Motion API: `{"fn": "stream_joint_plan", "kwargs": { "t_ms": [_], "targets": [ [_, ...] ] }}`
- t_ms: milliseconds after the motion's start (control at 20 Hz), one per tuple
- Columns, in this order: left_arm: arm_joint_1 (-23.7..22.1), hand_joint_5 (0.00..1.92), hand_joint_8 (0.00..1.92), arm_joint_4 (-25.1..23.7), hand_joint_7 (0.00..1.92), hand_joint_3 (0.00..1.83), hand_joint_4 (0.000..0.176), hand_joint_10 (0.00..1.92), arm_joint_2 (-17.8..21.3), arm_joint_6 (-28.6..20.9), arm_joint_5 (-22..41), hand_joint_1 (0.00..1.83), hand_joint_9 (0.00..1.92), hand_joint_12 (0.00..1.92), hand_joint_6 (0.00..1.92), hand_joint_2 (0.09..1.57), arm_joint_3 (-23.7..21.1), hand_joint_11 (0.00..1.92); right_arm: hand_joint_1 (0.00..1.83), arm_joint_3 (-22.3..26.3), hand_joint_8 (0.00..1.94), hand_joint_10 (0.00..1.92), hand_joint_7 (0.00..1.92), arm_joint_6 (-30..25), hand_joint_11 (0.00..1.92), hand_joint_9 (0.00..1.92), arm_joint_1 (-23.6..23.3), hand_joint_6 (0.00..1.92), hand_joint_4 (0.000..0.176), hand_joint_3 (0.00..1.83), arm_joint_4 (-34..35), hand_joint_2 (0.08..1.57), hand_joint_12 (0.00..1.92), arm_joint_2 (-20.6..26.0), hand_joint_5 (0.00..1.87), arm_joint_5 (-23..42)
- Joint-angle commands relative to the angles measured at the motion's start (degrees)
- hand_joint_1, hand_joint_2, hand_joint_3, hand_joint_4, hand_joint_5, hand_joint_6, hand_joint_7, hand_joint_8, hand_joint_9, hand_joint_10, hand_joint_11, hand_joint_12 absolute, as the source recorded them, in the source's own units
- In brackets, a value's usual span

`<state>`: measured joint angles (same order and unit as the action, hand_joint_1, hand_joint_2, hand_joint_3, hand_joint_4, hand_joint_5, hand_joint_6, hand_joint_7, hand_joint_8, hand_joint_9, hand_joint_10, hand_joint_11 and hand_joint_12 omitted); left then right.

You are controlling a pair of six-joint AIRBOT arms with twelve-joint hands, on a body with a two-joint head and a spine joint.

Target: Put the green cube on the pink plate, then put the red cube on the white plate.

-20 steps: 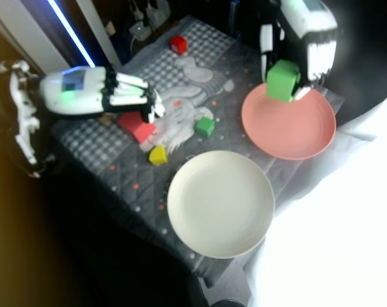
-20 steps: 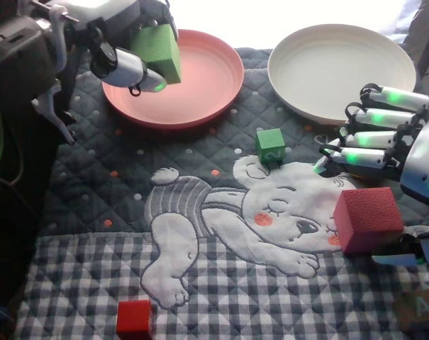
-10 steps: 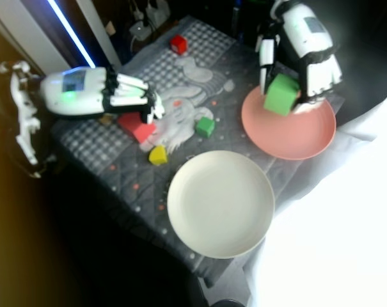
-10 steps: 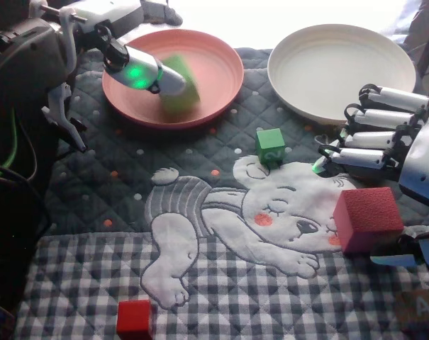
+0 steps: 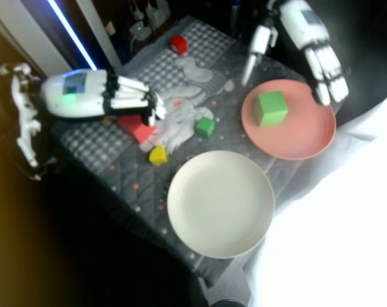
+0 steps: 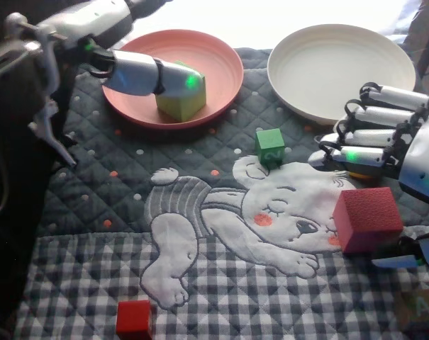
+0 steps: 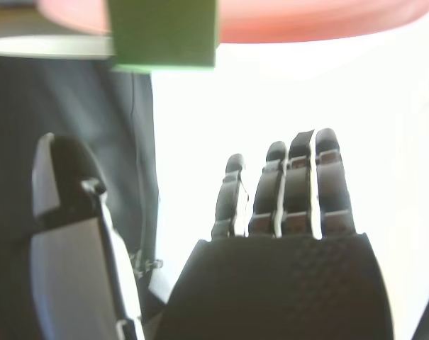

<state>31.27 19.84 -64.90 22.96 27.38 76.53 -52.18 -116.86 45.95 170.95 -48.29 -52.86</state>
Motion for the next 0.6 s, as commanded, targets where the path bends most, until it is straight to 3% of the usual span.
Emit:
{"fn": "stream_joint_plan", "kwargs": {
  "t_ms": [0, 100, 150, 200, 250, 300, 350, 400, 500, 550],
  "targets": [
    [0.21, 0.0, 0.0, -0.96, 0.0, 0.0, 0.119, 0.0, 1.34, -0.17, 12.0, 0.33, 0.0, 0.31, 0.0, 0.83, -1.42, 0.0, 0.77, -0.23, 0.09, 0.79, 0.49, -0.04, 0.0, 0.17, -0.71, 0.25, 0.0, 0.06, 1.43, 0.72, 1.61, -0.04, 0.42, -6.62],
    [2.71, 0.0, 0.0, -2.23, 0.0, 0.0, 0.122, 0.0, 4.71, -0.17, 18.13, 0.26, 0.0, 0.05, 0.0, 0.86, -6.12, 0.0, 0.8, -0.56, 0.09, 0.82, 0.49, -0.04, 0.0, 0.13, -0.84, 0.25, 0.0, 0.06, 1.43, 0.69, 1.53, -0.5, 0.4, -5.75],
    [4.02, 0.0, 0.01, -2.99, 0.0, 0.0, 0.139, 0.0, 6.12, -0.17, 21.23, 0.3, 0.01, 0.34, 0.0, 0.94, -8.01, 0.0, 0.82, -0.63, 0.09, 0.83, 0.51, -0.04, 0.0, 0.13, -0.94, 0.26, 0.0, 0.06, 1.43, 0.67, 1.47, -0.65, 0.41, -4.7],
    [4.92, 0.0, 0.01, -3.49, 0.0, 0.0, 0.139, 0.0, 6.94, -0.17, 23.01, 0.3, 0.01, 0.34, 0.0, 0.94, -9.11, 0.0, 0.82, -0.71, 0.09, 0.83, 0.51, -0.04, 0.0, 0.13, -0.95, 0.26, 0.0, 0.06, 1.43, 0.67, 1.47, -0.73, 0.41, -4.0],
    [5.9, 0.01, 0.01, -4.09, 0.07, 0.0, 0.134, 0.03, 7.83, -0.17, 25.18, 0.37, 0.06, 0.8, 0.0, 0.99, -10.29, 0.0, 0.8, -0.84, 0.12, 0.94, 0.52, -0.04, 0.0, 0.14, -0.95, 0.36, 0.0, 0.2, 1.43, 0.58, 1.63, -0.82, 0.4, -3.2],
    [6.86, 0.02, 0.01, -4.52, 0.07, 0.0, 0.161, 0.02, 8.74, -0.17, 27.4, 0.37, 0.06, 0.74, 0.0, 0.99, -11.55, 0.0, 0.82, -0.97, 0.14, 0.9, 0.51, -0.04, 0.0, 0.15, -0.94, 0.37, 0.0, 0.37, 1.43, 0.52, 1.59, -0.94, 0.38, -2.53],
    [7.86, 0.01, 0.01, -4.84, 0.06, 0.0, 0.173, 0.01, 9.62, -0.17, 29.58, 0.39, 0.03, 0.53, 0.0, 0.99, -12.79, 0.0, 0.86, -1.2, 0.16, 0.91, 0.53, -0.04, 0.0, 0.16, -0.94, 0.37, 0.0, 0.49, 1.43, 0.48, 1.62, -1.16, 0.41, -1.92],
    [8.53, 0.0, 0.0, -5.05, 0.05, 0.0, 0.175, 0.0, 10.15, -0.17, 31.11, 0.37, 0.02, 0.45, 0.0, 1.0, -13.74, 0.0, 0.86, -1.42, 0.17, 0.9, 0.55, -0.04, 0.0, 0.19, -0.94, 0.39, 0.0, 0.56, 1.43, 0.44, 1.64, -1.4, 0.42, -1.46],
    [10.0, 0.0, 0.0, -5.71, 0.06, 0.0, 0.147, 0.01, 11.32, -0.17, 34.29, 0.38, 0.03, 0.67, 0.0, 1.01, -15.69, 0.0, 0.84, -1.94, 0.28, 0.95, 0.58, -0.05, 0.0, 0.28, -0.95, 0.53, 0.0, 0.65, 1.43, 0.44, 1.7, -2.03, 0.4, -0.28],
    [10.53, 0.0, 0.0, -5.96, 0.06, 0.0, 0.157, 0.0, 11.77, -0.17, 35.85, 0.39, 0.02, 0.68, 0.0, 1.0, -16.48, 0.0, 0.85, -2.07, 0.33, 0.94, 0.61, -0.05, 0.06, 0.36, -0.95, 0.57, 0.0, 0.59, 1.43, 0.5, 1.67, -2.26, 0.42, 0.09]
  ]
}}
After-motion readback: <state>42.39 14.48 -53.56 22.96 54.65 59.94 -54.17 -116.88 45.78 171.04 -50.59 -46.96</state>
